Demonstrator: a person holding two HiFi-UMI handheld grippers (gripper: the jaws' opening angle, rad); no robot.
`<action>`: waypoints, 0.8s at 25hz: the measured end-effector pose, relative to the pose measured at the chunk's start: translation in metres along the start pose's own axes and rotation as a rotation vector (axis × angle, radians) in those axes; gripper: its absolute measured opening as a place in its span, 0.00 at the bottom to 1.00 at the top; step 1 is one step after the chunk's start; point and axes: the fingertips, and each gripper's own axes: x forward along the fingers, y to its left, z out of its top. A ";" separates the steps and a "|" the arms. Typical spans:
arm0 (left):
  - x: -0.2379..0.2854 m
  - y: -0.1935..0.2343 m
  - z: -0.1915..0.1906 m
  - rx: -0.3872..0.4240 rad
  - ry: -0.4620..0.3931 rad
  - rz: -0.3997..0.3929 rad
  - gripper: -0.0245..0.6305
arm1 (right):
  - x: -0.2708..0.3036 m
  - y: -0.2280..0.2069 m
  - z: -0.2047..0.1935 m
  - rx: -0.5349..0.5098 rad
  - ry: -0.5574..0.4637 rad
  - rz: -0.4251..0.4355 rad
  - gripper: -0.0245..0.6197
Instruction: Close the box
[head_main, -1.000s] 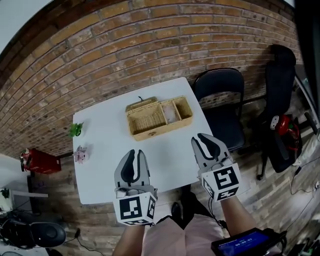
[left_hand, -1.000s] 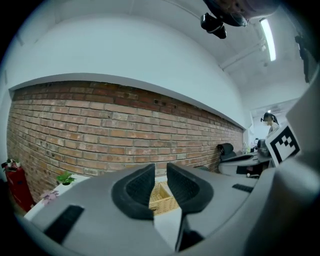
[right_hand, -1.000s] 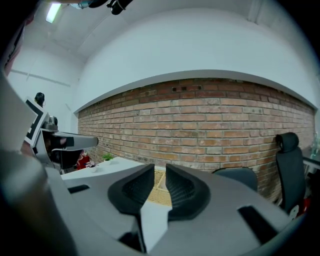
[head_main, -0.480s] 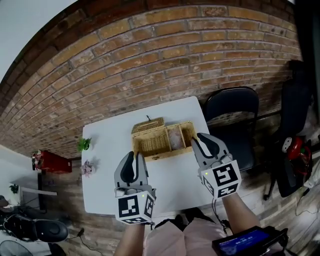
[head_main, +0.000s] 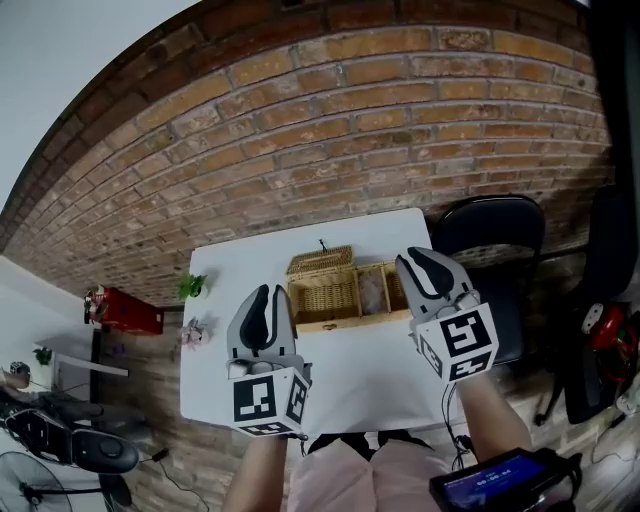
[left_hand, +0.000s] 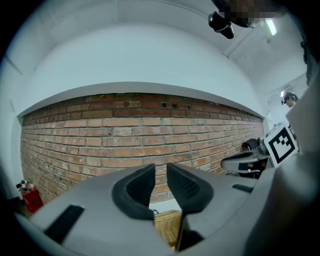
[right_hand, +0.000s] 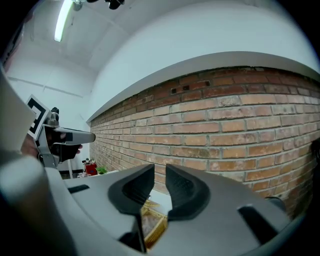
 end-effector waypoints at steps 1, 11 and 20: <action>0.001 0.002 0.001 0.004 0.000 0.002 0.16 | 0.002 0.000 0.002 0.000 -0.002 0.002 0.15; 0.043 0.047 -0.031 -0.044 0.054 -0.016 0.16 | 0.053 -0.002 -0.009 -0.012 0.062 0.041 0.15; 0.120 0.092 -0.113 -0.161 0.215 -0.161 0.15 | 0.131 -0.023 -0.068 0.153 0.296 0.174 0.17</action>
